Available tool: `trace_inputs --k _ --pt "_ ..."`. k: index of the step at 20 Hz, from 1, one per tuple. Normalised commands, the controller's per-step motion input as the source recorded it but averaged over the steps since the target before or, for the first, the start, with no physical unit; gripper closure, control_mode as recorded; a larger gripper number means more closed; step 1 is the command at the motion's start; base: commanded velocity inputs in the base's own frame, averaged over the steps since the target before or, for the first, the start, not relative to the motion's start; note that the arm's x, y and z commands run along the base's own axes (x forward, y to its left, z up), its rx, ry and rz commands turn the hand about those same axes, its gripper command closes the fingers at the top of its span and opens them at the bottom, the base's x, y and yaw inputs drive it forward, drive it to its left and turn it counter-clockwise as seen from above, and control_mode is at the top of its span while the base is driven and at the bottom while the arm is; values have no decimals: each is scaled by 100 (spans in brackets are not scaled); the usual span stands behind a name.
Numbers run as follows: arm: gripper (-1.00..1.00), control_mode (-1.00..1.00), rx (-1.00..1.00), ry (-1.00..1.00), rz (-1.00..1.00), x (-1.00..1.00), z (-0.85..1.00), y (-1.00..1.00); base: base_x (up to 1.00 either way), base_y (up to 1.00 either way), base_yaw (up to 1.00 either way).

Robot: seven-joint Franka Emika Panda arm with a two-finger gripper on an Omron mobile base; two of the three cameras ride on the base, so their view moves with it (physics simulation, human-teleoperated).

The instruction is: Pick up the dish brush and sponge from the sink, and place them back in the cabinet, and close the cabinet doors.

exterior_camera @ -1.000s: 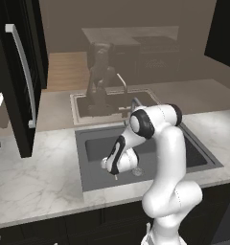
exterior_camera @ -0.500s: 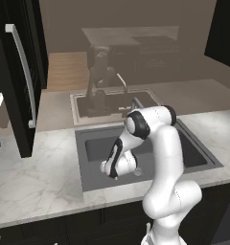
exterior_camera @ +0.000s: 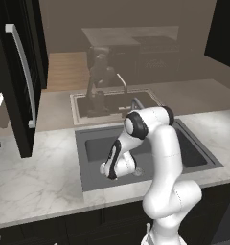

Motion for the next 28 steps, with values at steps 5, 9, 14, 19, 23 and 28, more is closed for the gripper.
trace_inputs --k 5,9,14,19,23,28 --pt "-100 -100 0 0 0 0 -14 0 0 0 0" --pt "-100 -100 0 0 0 0 -18 0 0 0 0" --pt "-100 -100 0 0 0 4 -20 0 0 0 0" --pt "-100 -100 0 0 0 8 -15 0 0 0 0" --pt "-100 -100 0 1 0 15 -11 0 0 0 0" --pt "-100 -100 0 2 0 9 -16 0 0 0 0"
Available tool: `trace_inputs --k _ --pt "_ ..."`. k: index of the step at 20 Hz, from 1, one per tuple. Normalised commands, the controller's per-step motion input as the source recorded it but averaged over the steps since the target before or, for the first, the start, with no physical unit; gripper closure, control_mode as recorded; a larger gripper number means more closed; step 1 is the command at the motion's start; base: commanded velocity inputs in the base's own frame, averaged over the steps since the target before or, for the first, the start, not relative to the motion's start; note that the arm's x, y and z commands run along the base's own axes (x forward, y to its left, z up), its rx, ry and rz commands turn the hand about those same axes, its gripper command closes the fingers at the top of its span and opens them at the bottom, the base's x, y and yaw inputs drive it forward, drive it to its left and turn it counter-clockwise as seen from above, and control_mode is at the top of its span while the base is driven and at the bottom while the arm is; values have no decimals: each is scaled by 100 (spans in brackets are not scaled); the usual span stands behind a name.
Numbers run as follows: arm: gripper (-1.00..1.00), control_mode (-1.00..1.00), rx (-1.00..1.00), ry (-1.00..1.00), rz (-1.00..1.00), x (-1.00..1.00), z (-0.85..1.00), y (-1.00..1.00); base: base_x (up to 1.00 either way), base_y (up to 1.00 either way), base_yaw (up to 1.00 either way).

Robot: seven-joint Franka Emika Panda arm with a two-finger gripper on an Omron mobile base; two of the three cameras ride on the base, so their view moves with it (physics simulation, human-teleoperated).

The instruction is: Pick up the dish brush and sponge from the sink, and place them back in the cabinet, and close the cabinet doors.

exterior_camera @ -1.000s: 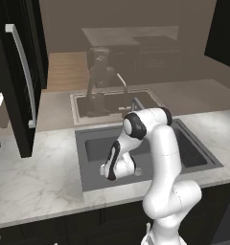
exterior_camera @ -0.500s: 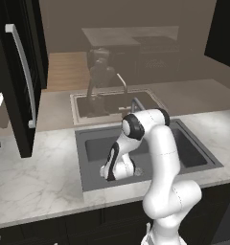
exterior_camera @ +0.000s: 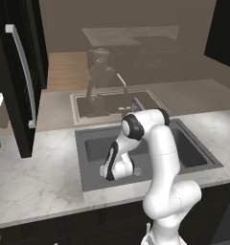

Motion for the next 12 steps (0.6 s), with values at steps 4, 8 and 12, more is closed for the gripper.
trace_inputs --k 4,8,12 --pt "100 -100 0 2 0 0 -14 0 0 0 0" --pt "100 -100 0 0 0 0 -1 0 0 0 0" --pt "100 -100 0 0 0 0 0 0 0 0 0"
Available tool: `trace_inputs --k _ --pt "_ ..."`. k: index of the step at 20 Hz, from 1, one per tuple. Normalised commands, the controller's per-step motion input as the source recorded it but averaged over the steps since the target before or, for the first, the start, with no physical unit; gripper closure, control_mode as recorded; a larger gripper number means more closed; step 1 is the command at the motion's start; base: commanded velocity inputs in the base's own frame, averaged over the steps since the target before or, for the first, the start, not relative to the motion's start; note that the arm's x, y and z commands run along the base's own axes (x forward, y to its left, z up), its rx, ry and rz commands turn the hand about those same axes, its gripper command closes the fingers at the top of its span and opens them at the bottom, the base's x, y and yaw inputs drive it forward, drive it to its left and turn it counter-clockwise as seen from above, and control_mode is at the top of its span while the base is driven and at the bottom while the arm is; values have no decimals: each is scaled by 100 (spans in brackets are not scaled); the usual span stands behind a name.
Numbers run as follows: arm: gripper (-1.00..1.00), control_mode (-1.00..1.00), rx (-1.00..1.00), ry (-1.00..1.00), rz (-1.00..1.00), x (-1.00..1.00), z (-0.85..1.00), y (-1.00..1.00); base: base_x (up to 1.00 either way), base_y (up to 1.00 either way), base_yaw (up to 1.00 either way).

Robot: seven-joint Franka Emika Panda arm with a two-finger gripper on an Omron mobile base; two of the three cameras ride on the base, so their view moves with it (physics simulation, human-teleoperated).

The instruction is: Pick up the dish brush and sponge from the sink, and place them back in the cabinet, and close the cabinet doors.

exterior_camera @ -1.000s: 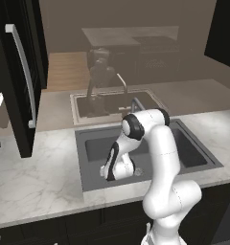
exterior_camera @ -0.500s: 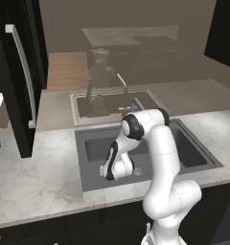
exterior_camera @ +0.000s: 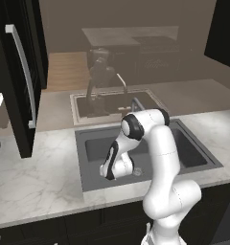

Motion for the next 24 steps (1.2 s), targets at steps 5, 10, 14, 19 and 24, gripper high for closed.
trace_inputs --k 5,10,14,19,24 --pt "100 -100 0 0 0 0 0 0 0 0 0" --pt "100 -100 0 -1 0 0 6 0 0 0 0" --pt "100 -100 0 -2 0 0 47 0 0 0 0" --pt "100 -100 0 -6 1 0 67 0 0 0 0" --pt "100 -100 0 -2 1 0 76 0 0 0 0"
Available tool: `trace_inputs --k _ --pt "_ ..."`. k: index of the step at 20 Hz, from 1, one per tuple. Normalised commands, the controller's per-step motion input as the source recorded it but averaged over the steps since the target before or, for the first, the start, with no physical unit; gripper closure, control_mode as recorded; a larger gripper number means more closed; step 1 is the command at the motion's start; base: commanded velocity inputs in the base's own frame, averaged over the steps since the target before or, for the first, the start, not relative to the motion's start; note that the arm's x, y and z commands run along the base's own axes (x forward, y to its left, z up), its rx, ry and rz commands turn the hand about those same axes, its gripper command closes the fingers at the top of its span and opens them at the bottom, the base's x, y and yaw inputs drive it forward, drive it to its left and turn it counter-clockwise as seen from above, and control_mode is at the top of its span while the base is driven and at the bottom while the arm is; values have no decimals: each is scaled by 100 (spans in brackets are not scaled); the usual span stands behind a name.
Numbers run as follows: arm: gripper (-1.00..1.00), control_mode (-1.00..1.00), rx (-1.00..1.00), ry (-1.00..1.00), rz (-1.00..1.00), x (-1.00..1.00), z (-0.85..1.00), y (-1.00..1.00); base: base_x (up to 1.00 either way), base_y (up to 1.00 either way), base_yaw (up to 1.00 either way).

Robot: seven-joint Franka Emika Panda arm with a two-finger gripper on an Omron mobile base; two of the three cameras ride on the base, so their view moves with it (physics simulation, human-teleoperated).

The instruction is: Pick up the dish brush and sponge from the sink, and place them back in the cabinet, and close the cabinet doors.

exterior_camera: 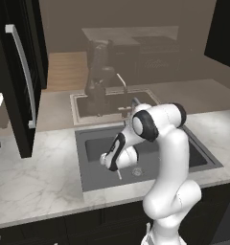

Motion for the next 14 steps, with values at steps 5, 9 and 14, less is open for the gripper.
trace_inputs --k 5,9,14 --pt "100 -100 0 -2 3 -8 76 0 0 0 0" --pt "100 -100 0 -3 3 -6 74 0 0 0 0" --pt "100 -100 0 -2 1 -16 77 0 0 0 0"
